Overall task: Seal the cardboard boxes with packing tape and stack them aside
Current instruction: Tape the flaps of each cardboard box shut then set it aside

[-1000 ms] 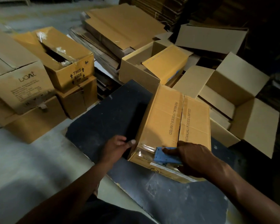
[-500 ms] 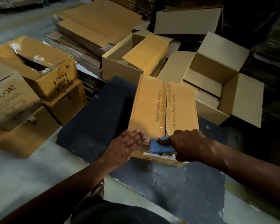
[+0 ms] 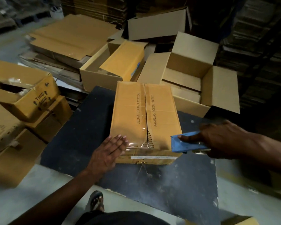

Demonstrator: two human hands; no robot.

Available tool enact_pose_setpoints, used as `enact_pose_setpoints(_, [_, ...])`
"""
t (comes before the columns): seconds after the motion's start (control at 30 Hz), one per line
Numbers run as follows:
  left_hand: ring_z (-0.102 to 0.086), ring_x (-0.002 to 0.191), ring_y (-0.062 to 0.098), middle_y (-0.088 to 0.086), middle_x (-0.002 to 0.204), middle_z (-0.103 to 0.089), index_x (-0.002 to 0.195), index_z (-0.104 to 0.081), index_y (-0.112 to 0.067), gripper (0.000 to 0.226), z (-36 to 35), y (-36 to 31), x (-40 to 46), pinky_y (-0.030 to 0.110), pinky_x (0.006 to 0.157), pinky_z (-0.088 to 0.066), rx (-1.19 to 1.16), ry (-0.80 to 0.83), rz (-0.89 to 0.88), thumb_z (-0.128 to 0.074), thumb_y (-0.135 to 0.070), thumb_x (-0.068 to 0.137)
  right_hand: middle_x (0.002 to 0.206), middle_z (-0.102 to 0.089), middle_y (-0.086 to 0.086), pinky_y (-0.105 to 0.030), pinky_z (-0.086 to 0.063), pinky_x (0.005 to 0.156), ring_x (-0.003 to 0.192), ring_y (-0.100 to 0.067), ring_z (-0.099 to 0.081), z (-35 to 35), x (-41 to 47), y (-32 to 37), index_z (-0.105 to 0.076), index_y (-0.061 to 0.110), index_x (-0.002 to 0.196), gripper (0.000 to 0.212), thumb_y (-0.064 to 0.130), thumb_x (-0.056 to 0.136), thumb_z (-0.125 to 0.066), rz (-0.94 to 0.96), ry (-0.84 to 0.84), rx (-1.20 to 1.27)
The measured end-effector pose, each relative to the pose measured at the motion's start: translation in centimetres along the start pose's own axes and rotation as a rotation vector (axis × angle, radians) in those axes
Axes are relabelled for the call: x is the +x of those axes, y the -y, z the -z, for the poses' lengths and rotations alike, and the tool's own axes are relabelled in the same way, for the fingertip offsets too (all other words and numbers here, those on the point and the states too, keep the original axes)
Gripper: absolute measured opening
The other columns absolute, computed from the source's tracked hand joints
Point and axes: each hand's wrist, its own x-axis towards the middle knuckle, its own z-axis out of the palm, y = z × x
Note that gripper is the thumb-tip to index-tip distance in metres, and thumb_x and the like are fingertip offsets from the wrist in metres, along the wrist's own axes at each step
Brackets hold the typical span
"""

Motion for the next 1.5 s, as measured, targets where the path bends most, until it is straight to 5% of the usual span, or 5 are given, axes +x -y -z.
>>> enact_pose_setpoints(0.6, [-0.052, 0.141, 0.029, 0.01, 0.148, -0.058, 0.142, -0.06, -0.01, 0.076, 4.6, -7.0, 6.4, 0.048, 0.123, -0.031, 0.035, 0.391, 0.096, -0.048, -0.067, 0.092, 0.142, -0.051, -0.002, -0.045, -0.049, 0.093, 0.127, -0.024, -0.055, -4.4, 2.8, 0.4, -0.018, 0.054, 0.157, 0.086, 0.024, 0.095, -0.07, -0.076, 0.119, 0.016])
enact_pose_setpoints(0.77, [0.0, 0.16, 0.019, 0.006, 0.171, 0.004, 0.166, -0.005, -0.012, 0.095, 0.9, -13.3, 13.2, 0.038, 0.128, 0.007, -0.069, 0.702, -0.132, -0.037, -0.071, 0.098, 0.143, -0.053, 0.0, -0.051, -0.047, 0.098, 0.13, -0.025, -0.053, -4.9, 2.7, -0.2, -0.022, 0.055, 0.156, 0.088, 0.022, 0.092, -0.073, -0.069, 0.12, 0.056])
enact_pose_setpoints(1.03, [-0.023, 0.157, 0.019, 0.006, 0.17, -0.025, 0.163, -0.029, -0.012, 0.096, -1.4, -12.5, 11.8, 0.039, 0.127, -0.023, -0.174, 0.559, -0.118, -0.054, -0.063, 0.085, 0.15, -0.05, 0.007, -0.046, -0.042, 0.099, 0.136, -0.022, -0.05, -5.3, -0.4, -4.2, -0.014, 0.067, 0.152, 0.091, 0.021, 0.094, -0.067, -0.057, 0.061, 0.147])
enact_pose_setpoints(1.23, [-0.01, 0.158, 0.018, 0.001, 0.171, -0.012, 0.165, -0.02, -0.015, 0.095, -1.7, -12.7, 11.5, 0.026, 0.125, 0.01, -0.136, 0.593, -0.079, -0.046, -0.067, 0.09, 0.154, -0.046, 0.01, -0.054, -0.038, 0.107, 0.14, -0.02, -0.046, -7.8, -3.6, -7.9, -0.009, 0.071, 0.149, 0.085, 0.036, 0.097, -0.066, -0.129, 0.177, 0.212])
enact_pose_setpoints(1.5, [-0.024, 0.157, 0.018, 0.005, 0.169, -0.025, 0.163, -0.027, -0.013, 0.094, -1.7, -12.9, 11.4, 0.043, 0.124, -0.031, -0.158, 0.555, -0.073, -0.055, -0.063, 0.088, 0.147, -0.05, 0.01, -0.054, -0.038, 0.106, 0.133, -0.019, -0.05, -10.4, -3.5, -10.6, -0.015, 0.072, 0.148, 0.082, 0.038, 0.095, -0.069, -0.174, 0.18, 0.296])
